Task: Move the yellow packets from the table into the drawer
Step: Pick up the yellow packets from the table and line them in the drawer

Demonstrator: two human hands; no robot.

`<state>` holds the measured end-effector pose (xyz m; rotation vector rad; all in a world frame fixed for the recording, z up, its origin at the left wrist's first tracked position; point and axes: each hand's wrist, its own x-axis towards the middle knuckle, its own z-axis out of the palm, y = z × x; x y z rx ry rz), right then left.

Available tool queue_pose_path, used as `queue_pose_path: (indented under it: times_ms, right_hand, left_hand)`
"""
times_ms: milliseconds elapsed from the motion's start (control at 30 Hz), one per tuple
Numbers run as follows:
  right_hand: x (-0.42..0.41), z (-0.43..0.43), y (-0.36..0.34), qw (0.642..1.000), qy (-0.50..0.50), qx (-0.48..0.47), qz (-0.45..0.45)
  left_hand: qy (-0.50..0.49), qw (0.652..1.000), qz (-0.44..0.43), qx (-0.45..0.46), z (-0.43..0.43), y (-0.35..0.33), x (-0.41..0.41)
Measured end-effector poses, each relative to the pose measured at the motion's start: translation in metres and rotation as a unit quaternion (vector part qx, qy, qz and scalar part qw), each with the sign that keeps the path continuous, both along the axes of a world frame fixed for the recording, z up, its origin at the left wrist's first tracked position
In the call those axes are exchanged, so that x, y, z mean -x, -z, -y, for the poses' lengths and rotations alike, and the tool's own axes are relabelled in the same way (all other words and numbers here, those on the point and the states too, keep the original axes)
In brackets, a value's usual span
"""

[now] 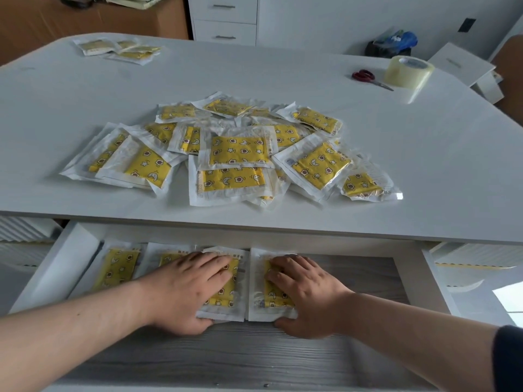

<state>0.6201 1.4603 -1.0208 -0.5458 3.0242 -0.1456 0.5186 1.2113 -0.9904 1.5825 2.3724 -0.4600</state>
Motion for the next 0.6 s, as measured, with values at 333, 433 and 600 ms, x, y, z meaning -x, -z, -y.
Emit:
queue_pose_path:
  times_ms: [333,433,600]
  right_hand:
    - [0.001,-0.002,-0.001,1.0,-0.004,-0.007,0.008]
    - [0.002,-0.001,0.001,1.0,-0.001,-0.008,0.006]
    - [0.003,0.0,-0.002,1.0,-0.004,0.0,0.025]
  left_hand:
    - [0.019,0.996,-0.027,-0.086,0.007,0.003,0.005]
    - [-0.005,0.996,-0.034,-0.088,0.011,0.008,0.007]
    - [-0.006,0.998,-0.008,-0.06,0.01,0.01,0.011]
